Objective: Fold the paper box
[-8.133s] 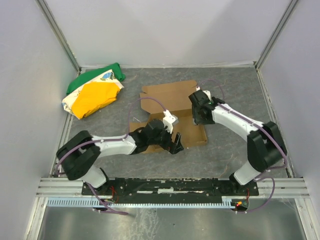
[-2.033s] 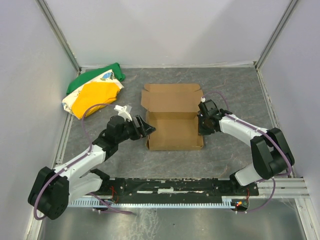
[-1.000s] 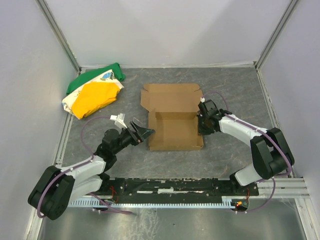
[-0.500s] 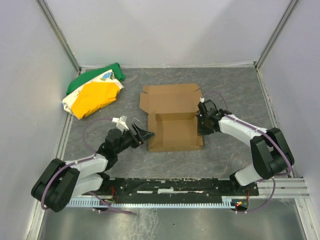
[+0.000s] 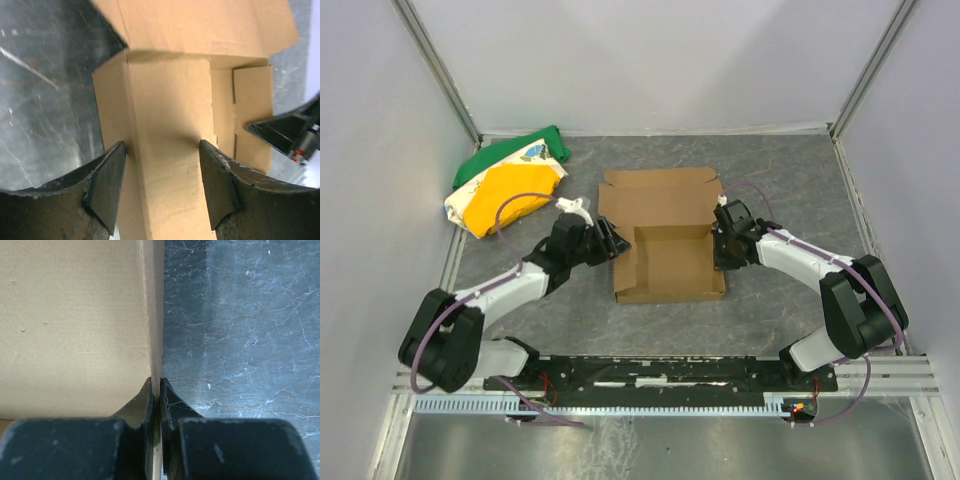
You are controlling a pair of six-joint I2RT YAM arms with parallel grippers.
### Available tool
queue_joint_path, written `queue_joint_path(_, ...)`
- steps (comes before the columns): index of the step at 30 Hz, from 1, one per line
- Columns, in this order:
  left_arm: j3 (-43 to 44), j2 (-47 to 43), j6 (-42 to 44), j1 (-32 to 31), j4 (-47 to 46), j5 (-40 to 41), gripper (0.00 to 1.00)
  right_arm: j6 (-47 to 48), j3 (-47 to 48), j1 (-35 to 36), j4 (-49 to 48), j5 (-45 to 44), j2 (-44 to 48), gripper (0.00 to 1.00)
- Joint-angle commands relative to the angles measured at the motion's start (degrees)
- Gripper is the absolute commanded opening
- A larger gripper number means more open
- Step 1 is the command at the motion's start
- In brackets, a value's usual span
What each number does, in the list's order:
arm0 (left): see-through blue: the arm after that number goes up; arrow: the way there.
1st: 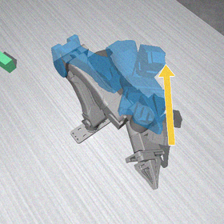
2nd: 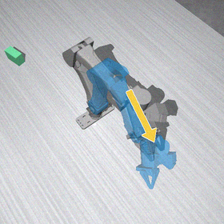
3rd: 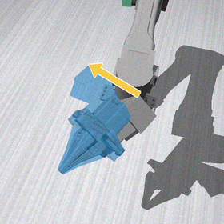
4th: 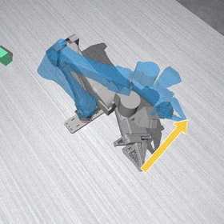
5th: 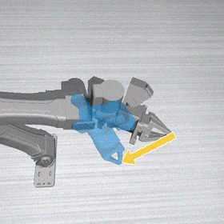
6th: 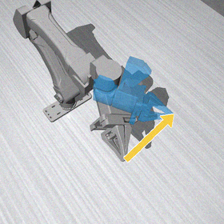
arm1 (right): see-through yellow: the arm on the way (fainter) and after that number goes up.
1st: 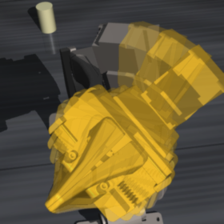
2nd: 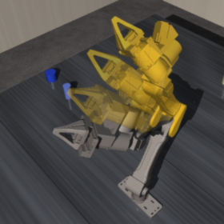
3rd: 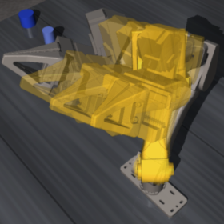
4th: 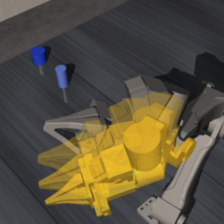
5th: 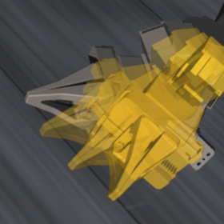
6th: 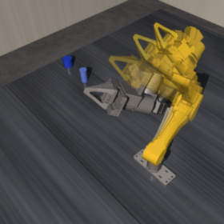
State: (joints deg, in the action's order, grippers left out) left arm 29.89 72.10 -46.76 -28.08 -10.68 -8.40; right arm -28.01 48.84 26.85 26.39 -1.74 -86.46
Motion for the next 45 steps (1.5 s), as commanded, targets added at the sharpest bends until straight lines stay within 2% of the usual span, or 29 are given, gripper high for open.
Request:
queue_joint_path(1, 10.9, 8.6, 12.9, -1.0, 17.0, 5.1, 0.65, -0.3, -0.9, 1.2, -0.6, 1.3, -2.4, 0.06)
queue_joint_path(6, 17.7, 17.3, 16.6, -5.5, 24.0, 9.0, 0.55, -0.8, -0.6, 1.4, -0.4, 0.7, -2.4, 0.06)
queue_joint_path(13, 21.0, 18.6, 17.3, -11.1, 28.4, 16.4, 0.57, -0.7, -0.3, 1.5, 0.3, 0.0, -2.1, 0.06)
queue_joint_path(17, 24.2, 20.5, 17.7, -13.6, 35.0, 22.6, 0.54, -0.7, -0.2, 1.5, 0.6, -0.5, -1.9, 0.06)
queue_joint_path(18, 25.4, 22.0, 17.6, -14.2, 36.9, 24.9, 0.51, -0.8, -0.4, 1.5, 0.4, -0.5, -1.8, 0.06)
queue_joint_path(22, 31.3, 27.5, 16.7, -16.6, 44.0, 33.8, 0.21, -1.0, -0.6, 1.6, 0.3, -0.6, -1.7, 0.06)
queue_joint_path(26, 34.4, 30.8, 15.6, -18.3, 47.2, 38.9, 0.03, -1.0, -0.9, 1.6, 0.5, -1.4, -1.1, 0.06)
queue_joint_path(31, 36.6, 33.4, 14.3, -18.9, 50.0, 41.1, 0.03, -0.9, -1.1, 1.6, 0.7, -1.8, -0.6, 0.06)
queue_joint_path(32, 37.0, 33.7, 14.0, -18.9, 50.5, 41.1, 0.05, -1.0, -1.1, 1.6, 0.7, -1.8, -0.7, 0.06)
queue_joint_path(35, 37.8, 34.6, 12.9, -18.9, 51.7, 41.1, 0.34, -1.1, -1.1, 1.6, 0.5, -1.6, -0.8, 0.06)
queue_joint_path(38, 37.7, 33.6, 11.8, -18.9, 51.2, 40.1, 0.57, -1.3, -0.9, 1.7, 0.6, -1.7, -1.2, 0.06)
queue_joint_path(41, 37.6, 31.0, 11.8, -18.9, 49.9, 38.9, 0.61, -1.8, -0.9, 1.7, 0.7, -2.3, -1.3, 0.07)
queue_joint_path(42, 37.8, 30.1, 11.8, -18.9, 49.8, 38.9, 0.73, -2.1, -0.9, 1.6, 0.8, -2.6, -1.1, 0.08)
queue_joint_path(45, 38.8, 27.5, 12.0, -18.9, 50.0, 39.3, 0.76, -2.5, -0.4, 1.6, 1.7, -4.4, -0.1, 0.16)
